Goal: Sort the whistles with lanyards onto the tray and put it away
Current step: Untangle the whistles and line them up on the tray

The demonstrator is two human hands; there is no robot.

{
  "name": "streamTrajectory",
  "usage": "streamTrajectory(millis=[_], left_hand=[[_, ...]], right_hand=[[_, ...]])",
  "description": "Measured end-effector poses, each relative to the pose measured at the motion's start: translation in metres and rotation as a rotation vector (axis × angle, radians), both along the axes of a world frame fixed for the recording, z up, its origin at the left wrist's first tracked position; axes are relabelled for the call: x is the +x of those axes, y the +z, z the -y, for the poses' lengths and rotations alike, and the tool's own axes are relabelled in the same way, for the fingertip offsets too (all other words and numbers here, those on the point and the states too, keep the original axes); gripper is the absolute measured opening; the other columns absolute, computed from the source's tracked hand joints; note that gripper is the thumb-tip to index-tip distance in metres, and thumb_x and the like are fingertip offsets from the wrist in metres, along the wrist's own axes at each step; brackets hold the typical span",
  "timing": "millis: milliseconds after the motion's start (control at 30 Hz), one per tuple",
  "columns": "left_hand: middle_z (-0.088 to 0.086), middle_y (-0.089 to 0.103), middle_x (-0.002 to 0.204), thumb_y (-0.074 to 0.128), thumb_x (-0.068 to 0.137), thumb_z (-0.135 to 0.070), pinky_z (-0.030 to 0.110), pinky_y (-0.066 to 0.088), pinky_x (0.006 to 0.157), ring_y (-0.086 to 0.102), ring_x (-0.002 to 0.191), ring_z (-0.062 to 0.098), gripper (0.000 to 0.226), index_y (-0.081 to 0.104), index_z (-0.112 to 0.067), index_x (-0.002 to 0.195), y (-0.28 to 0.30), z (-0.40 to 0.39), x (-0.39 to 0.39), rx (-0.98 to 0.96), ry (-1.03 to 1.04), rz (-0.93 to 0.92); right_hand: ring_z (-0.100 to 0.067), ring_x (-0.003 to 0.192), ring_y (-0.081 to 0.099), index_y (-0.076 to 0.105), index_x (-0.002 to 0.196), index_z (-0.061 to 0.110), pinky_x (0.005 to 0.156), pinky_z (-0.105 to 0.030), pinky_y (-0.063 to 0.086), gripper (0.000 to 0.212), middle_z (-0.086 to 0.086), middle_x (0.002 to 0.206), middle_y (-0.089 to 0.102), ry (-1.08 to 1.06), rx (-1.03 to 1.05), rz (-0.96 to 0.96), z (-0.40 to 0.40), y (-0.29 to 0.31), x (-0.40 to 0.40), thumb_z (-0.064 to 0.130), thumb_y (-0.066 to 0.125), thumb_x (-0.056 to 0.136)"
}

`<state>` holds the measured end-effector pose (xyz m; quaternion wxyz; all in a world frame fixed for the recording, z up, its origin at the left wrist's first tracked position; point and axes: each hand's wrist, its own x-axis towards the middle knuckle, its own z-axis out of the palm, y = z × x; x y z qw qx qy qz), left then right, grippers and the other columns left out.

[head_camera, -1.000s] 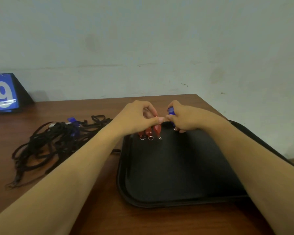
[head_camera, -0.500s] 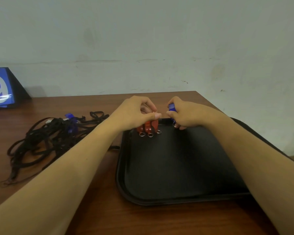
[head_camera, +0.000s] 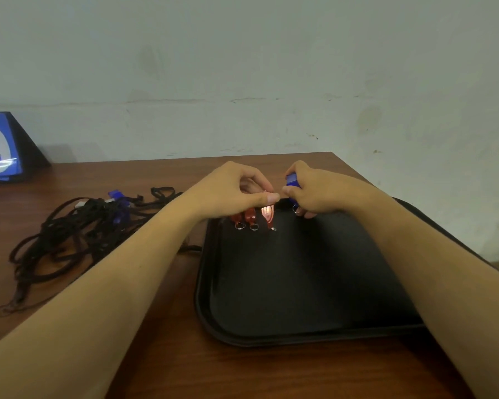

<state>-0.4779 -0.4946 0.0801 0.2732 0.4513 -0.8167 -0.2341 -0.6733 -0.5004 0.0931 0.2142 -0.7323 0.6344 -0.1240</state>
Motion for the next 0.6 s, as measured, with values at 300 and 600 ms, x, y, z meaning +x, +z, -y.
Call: streamTrajectory(millis=[300, 600], left_hand=[[-0.015, 0.075, 0.08, 0.074, 0.088, -0.045, 0.017, 0.046, 0.079, 0.069, 0.078, -0.003, 0.021, 0.077, -0.026, 0.096, 0.013, -0.009, 0.006, 0.016, -0.061, -0.036], [-0.008, 0.077, 0.082, 0.076, 0.088, -0.041, 0.018, 0.049, 0.077, 0.072, 0.08, 0.003, 0.019, 0.075, -0.024, 0.096, 0.005, -0.004, 0.007, -0.013, -0.045, 0.015]], right_hand=[[-0.023, 0.084, 0.073, 0.034, 0.139, 0.016, 0.068, -0.028, 0.058, 0.037, -0.008, 0.097, 0.069, 0.0, -0.014, 0.003, -0.002, 0.001, 0.001, 0.032, 0.044, 0.107], [-0.026, 0.089, 0.074, 0.034, 0.14, 0.015, 0.069, -0.028, 0.058, 0.038, -0.009, 0.095, 0.069, 0.001, 0.008, 0.044, -0.006, 0.002, 0.002, 0.031, 0.045, 0.108]])
